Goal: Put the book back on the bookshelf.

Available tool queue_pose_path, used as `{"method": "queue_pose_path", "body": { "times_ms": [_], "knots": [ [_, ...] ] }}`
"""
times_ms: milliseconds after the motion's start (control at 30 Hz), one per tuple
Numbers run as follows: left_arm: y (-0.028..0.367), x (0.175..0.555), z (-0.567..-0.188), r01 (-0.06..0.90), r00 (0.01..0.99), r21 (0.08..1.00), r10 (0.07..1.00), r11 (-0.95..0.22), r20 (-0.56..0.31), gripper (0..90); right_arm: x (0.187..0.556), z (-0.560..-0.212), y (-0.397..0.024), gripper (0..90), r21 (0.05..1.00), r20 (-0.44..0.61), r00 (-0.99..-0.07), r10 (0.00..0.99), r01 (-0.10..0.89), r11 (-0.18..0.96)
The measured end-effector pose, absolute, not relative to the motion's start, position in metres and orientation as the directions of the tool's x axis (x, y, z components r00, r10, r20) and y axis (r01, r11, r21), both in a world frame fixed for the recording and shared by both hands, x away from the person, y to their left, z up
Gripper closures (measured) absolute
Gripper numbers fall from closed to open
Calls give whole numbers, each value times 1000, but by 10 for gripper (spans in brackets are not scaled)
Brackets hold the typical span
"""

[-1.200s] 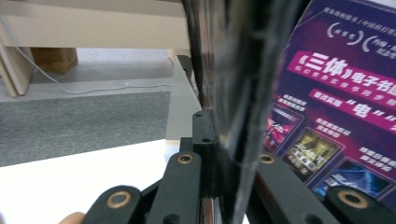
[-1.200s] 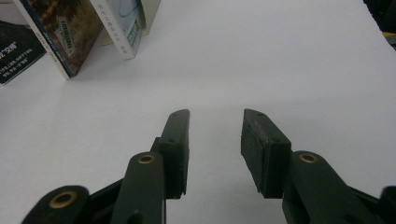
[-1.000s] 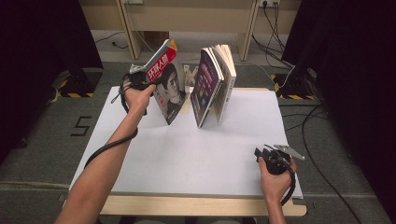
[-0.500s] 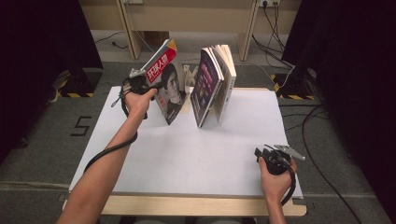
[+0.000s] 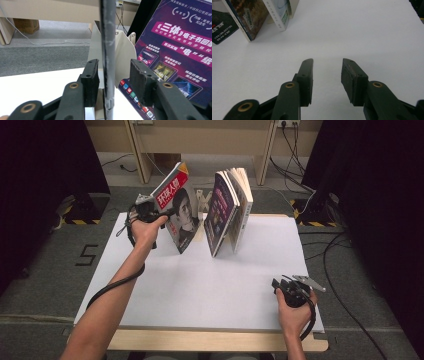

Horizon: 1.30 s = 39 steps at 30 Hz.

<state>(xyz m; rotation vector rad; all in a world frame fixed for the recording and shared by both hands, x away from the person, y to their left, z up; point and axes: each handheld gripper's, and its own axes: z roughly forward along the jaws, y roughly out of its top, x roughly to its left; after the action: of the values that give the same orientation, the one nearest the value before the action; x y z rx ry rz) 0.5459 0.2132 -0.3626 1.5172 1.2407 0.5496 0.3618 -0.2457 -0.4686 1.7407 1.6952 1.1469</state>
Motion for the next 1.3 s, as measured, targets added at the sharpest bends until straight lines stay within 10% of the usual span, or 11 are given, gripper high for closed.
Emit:
{"method": "queue_pose_path", "body": {
  "times_ms": [1300],
  "knots": [
    [228, 507, -369, 453, 362, 883, 881, 120, -306, 411, 361, -467, -241, 620, 794, 247, -100, 964, 591, -142]
  ]
}}
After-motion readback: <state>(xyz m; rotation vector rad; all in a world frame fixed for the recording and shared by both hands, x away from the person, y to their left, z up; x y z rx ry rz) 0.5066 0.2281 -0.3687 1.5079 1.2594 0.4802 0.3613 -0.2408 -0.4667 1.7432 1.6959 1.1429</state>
